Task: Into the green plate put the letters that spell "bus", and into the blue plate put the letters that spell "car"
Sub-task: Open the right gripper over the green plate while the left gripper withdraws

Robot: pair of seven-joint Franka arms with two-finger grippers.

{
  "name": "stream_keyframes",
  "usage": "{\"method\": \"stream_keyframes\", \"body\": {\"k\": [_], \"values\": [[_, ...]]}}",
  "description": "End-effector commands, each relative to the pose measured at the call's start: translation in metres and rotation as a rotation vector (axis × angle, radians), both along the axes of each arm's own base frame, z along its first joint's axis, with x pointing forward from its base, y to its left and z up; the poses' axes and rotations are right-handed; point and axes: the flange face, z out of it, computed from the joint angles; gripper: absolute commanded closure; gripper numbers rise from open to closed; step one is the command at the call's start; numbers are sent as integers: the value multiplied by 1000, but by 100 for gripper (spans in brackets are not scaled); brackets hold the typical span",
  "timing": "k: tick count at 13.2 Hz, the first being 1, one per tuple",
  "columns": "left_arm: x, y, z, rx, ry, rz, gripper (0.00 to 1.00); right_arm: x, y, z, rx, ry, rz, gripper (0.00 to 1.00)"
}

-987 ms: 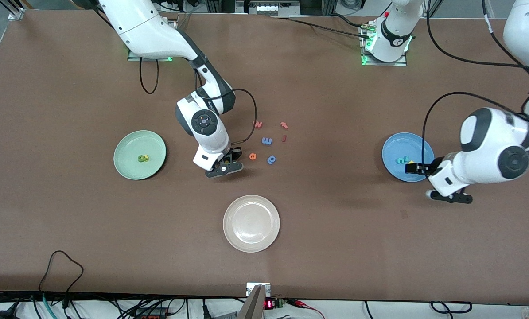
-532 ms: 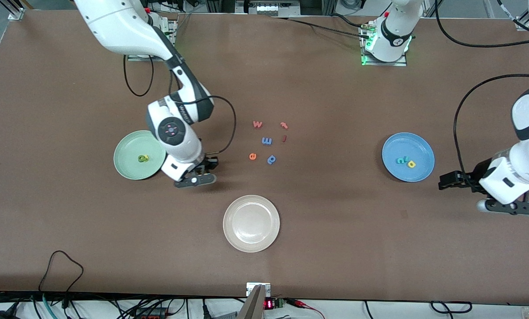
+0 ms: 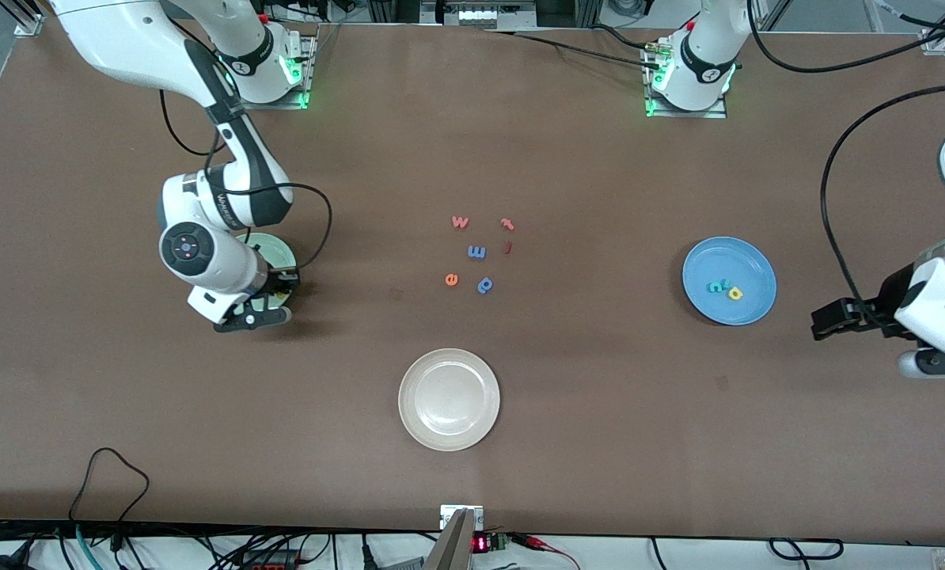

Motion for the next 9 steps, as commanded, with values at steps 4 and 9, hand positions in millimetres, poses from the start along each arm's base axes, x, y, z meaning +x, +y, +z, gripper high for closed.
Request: {"method": "stream_keyframes", "body": {"k": [4, 9], "values": [[-82, 5, 36, -19, 47, -19, 0, -34, -67, -5, 15, 63, 11, 58], [-124, 2, 36, -20, 57, -23, 0, -17, -68, 57, 21, -9, 9, 0]]}}
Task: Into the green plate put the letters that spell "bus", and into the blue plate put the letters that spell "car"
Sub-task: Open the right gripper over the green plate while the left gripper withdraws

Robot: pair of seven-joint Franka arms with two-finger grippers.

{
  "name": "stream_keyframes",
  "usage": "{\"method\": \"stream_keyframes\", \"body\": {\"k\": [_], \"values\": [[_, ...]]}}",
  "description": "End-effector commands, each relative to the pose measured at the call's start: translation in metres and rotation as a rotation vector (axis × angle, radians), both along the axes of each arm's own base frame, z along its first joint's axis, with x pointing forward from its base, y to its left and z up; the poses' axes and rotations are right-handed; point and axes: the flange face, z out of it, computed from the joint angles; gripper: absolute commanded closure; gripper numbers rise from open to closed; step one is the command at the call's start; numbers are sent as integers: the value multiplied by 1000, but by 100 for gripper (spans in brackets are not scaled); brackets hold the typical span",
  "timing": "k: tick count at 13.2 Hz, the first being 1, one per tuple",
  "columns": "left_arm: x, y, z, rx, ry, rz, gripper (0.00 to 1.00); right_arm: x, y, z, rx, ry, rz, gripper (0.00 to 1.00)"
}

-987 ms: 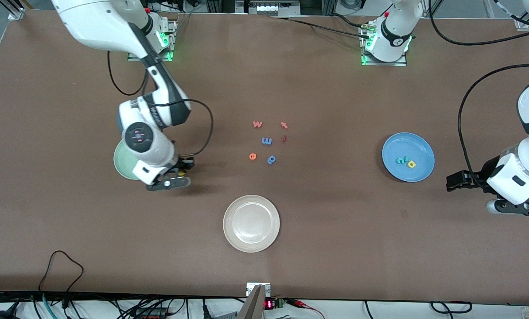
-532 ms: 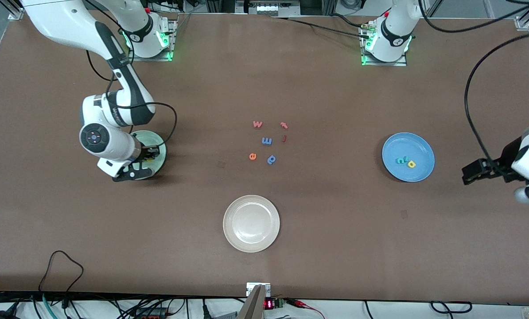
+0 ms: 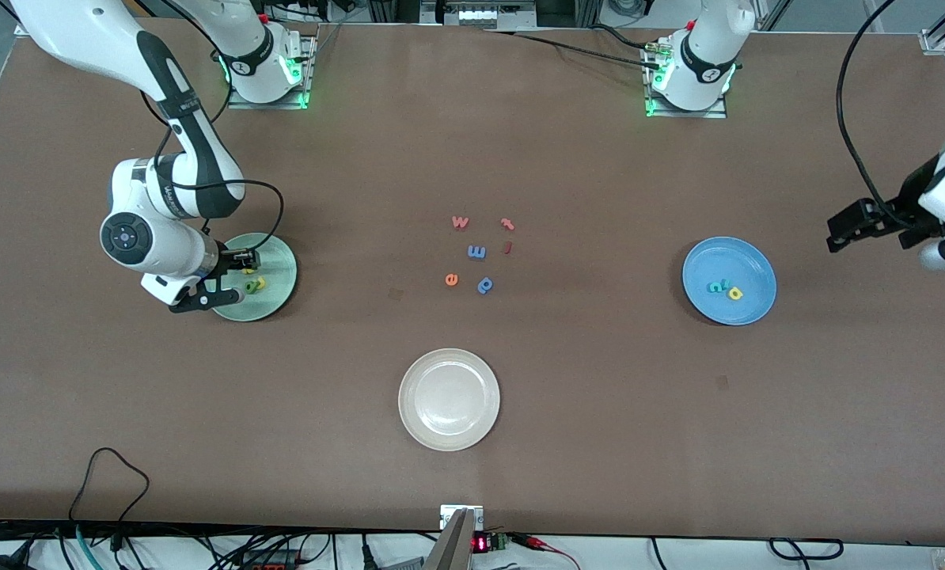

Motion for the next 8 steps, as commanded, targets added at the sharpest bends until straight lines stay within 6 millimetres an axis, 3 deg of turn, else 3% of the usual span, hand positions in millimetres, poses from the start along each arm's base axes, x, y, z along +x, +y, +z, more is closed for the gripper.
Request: {"method": "stream_keyframes", "body": {"k": [1, 5, 8], "values": [[-29, 1, -3, -17, -10, -18, 0, 14, 4, 77, 8, -57, 9, 0], [-33, 5, -19, -18, 21, -12, 0, 42, 10, 201, 7, -122, 6, 0], [-32, 5, -14, -20, 9, -13, 0, 42, 6, 275, 5, -172, -7, 0]]}}
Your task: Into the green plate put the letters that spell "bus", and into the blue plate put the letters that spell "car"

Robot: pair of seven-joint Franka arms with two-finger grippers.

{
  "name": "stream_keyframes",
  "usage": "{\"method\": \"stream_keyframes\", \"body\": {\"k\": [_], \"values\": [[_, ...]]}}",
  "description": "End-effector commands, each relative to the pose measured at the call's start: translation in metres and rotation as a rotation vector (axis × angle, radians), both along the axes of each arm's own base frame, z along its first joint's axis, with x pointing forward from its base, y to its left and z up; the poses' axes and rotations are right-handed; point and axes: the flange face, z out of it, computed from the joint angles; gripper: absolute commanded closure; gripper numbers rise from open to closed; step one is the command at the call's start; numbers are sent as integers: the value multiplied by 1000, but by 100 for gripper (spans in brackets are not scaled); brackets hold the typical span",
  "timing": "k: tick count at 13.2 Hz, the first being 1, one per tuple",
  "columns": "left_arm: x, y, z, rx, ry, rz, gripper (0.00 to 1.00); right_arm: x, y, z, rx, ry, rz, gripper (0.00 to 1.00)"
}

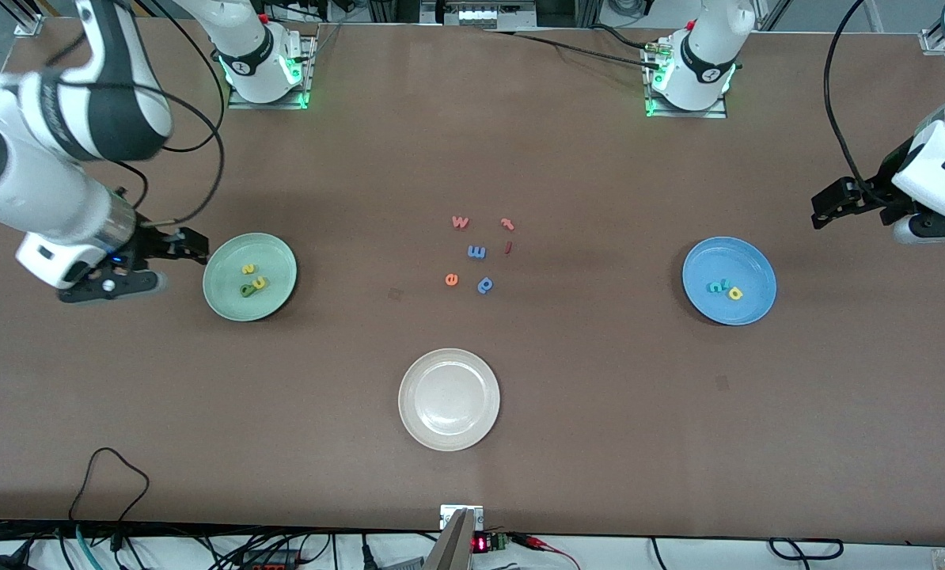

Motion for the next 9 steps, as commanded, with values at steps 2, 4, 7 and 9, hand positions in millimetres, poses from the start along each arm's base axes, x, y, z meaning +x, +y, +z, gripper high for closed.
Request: {"method": "stream_keyframes", "body": {"k": [2, 4, 7, 9], "values": [[-5, 4, 12, -22, -34, -12, 0, -2, -20, 67, -2, -19, -36, 0], [-6, 8, 15, -30, -39, -16, 0, -3, -30, 89, -2, -39, -58, 0], [-15, 12, 32, -26, -45, -11, 0, -10, -32, 102, 23, -57, -83, 0], [-19, 9, 32, -26, -28, -17, 0, -15, -23, 104, 19, -45, -118, 0]]}}
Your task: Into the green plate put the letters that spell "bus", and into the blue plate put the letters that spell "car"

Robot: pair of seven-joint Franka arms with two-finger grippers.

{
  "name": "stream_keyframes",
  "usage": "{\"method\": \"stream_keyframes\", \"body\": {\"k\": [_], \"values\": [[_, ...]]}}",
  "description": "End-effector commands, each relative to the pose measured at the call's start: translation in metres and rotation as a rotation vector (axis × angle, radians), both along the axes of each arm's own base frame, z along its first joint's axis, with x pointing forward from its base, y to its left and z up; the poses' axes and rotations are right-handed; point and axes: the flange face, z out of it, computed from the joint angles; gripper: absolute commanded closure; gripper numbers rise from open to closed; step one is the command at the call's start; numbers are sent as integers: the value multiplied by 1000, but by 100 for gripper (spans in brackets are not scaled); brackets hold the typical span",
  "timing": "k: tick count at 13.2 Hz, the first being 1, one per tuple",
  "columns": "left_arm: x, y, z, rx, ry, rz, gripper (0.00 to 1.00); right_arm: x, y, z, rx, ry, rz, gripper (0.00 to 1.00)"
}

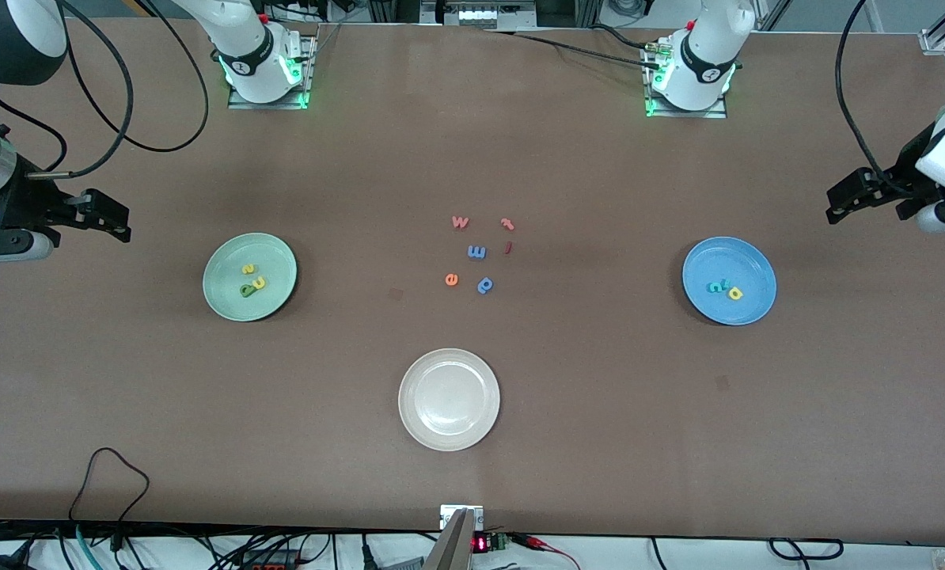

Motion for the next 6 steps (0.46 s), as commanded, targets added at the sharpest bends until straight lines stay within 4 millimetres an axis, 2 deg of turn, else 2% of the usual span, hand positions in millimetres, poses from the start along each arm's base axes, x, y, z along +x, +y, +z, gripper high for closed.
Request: {"method": "stream_keyframes", "body": {"k": [1, 6], "values": [[-12, -2, 7, -23, 35, -25, 0, -9, 10, 8, 11, 10, -38, 0], [-18, -1, 3, -20, 89, -22, 0, -10, 9, 8, 11, 12, -33, 0]]}}
